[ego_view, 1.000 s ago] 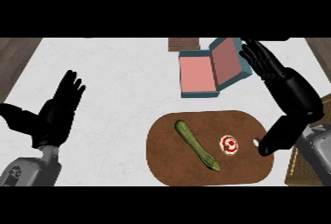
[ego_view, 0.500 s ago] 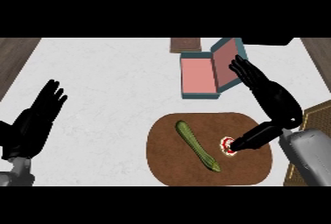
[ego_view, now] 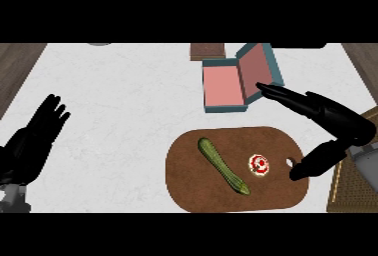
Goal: Pick the squash from the cutting board and place it in the cardboard box
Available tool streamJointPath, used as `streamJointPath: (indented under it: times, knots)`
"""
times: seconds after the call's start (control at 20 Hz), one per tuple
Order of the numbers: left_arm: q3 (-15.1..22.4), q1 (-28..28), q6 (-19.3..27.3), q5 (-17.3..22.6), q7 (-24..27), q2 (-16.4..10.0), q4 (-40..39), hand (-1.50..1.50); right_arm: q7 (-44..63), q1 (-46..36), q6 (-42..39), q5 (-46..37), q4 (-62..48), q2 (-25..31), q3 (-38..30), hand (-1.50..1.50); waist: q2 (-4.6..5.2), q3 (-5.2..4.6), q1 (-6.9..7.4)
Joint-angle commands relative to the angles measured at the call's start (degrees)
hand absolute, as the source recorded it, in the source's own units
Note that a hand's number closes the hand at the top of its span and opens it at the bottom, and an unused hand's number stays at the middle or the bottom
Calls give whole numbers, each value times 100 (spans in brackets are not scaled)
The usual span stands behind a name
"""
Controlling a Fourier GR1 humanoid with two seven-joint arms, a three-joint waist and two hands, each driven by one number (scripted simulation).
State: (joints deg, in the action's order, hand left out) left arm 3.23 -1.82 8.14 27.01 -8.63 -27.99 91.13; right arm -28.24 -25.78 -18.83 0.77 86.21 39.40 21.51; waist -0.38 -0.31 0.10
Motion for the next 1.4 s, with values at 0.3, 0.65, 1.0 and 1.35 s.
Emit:
streamJointPath:
  times: [0.3, 0.65, 1.0, 1.35]
  knots:
    - [57, 208, -97, -114, 91, 155, -55, 0, 2693, -586, -457, -1689, 1315, 16, 1300, -150, 7, 19, 12]
    - [-102, 145, -182, -157, 82, 257, 32, 0, 3962, -644, -1538, -1589, 1304, -586, 1524, -150, 32, 24, 13]
    - [-406, 392, -458, -235, -52, 265, 304, 0, 4311, -809, -2191, -1927, 890, -1200, 1033, -150, 37, 29, 39]
    - [-398, 478, -334, -583, -136, 700, 541, 0, 3670, -109, -2228, -2899, 1036, -1242, 972, -150, 35, 31, 14]
